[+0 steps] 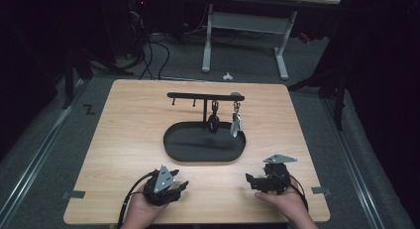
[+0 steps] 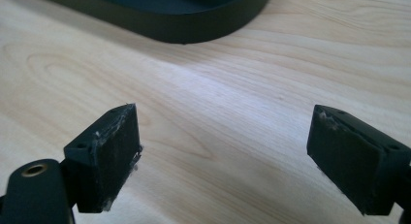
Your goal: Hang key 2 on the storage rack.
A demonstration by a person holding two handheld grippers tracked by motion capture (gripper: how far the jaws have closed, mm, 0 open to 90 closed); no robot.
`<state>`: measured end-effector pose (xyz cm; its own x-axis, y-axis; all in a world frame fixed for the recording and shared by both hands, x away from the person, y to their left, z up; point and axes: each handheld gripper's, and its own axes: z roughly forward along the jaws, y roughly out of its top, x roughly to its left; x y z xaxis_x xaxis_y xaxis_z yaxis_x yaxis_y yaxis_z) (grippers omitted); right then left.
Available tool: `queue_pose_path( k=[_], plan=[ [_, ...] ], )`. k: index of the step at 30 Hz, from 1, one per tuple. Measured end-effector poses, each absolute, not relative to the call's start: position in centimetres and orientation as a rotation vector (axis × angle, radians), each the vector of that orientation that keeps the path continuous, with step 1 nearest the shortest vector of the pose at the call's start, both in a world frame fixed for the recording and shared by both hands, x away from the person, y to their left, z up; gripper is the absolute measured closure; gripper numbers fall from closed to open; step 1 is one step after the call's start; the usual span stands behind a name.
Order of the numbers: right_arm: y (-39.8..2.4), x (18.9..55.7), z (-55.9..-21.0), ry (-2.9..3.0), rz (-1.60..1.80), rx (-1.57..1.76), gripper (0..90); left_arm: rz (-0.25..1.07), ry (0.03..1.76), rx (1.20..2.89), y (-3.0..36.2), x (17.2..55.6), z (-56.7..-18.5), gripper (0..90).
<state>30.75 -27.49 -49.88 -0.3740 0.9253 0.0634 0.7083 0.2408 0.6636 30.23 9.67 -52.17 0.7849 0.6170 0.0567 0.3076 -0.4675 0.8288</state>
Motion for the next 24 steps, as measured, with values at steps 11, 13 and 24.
queue_pose_path(
  k=[11, 13, 24],
  plan=[
    [-29.2, 27.5, -52.0, 2.008, 1.010, 1.381, 18.3, 0.436, 0.714, 2.042, 9.7, 30.1, -51.9, 41.5],
    [-28.9, 27.7, -52.4, 1.990, 1.020, 1.403, 18.0, 0.445, 0.717, 2.044, 9.6, 30.0, -51.9, 39.3],
    [-29.3, 27.5, -52.4, 1.890, 1.021, 1.380, 29.8, 0.437, 0.725, 2.014, 10.2, 30.2, -51.6, 33.3]
  ],
)
